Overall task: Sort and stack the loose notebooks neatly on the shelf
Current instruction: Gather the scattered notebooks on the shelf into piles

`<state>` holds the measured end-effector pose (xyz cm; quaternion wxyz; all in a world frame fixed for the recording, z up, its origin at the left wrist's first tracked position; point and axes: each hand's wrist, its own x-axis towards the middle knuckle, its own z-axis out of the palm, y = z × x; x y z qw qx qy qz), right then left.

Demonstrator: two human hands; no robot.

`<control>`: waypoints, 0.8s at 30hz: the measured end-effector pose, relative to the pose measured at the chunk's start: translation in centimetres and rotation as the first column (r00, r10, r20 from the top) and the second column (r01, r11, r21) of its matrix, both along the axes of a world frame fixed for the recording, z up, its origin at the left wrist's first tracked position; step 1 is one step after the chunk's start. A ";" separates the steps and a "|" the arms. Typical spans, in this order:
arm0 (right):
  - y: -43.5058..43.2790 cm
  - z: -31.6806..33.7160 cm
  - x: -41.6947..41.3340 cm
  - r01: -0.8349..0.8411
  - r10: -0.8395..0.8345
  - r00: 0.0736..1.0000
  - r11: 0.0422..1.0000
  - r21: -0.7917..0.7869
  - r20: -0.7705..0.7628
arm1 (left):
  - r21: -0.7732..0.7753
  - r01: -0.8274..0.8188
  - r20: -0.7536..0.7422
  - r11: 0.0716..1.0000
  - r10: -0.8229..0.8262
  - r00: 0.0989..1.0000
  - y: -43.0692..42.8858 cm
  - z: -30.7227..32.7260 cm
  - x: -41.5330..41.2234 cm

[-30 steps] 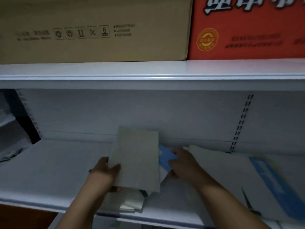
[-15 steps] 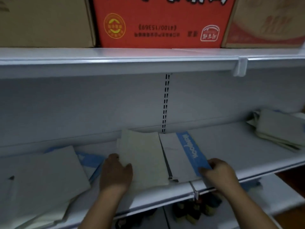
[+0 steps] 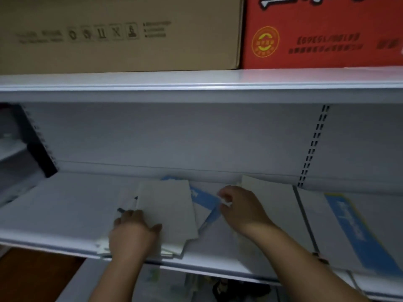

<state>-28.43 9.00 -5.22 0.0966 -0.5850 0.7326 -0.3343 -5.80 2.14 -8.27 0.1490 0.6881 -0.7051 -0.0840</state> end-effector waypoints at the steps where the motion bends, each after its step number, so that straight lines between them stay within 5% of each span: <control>1: -1.4 -0.3 1.0 -0.042 0.043 0.998 0.999 0.033 -0.037 | 0.033 -0.005 0.004 0.999 0.004 1.000 -0.1 0.2 0.9; 8: -7.5 -3.7 2.4 0.059 0.008 0.989 0.894 0.444 -0.148 | 0.169 -0.034 -0.191 0.985 0.067 0.979 0.7 2.0 5.0; 12: -7.6 -2.6 2.2 0.119 -0.069 0.985 0.934 0.338 -0.156 | 0.191 -0.013 -0.553 0.982 0.119 0.825 0.8 3.4 5.0; 16: -5.1 -0.6 0.7 0.085 -0.126 0.966 0.980 0.180 0.227 | 0.137 0.091 -0.821 0.986 0.062 0.567 1.9 6.0 2.1; 20: 2.1 1.6 -4.4 0.304 -0.246 0.726 0.952 0.021 0.642 | 0.088 0.258 -0.961 0.962 0.013 0.278 3.5 7.5 -4.2; 24: 10.5 1.2 -10.9 0.590 -0.375 0.551 0.807 -0.031 0.745 | 0.168 0.473 -0.971 0.865 0.062 0.231 4.5 6.0 -12.5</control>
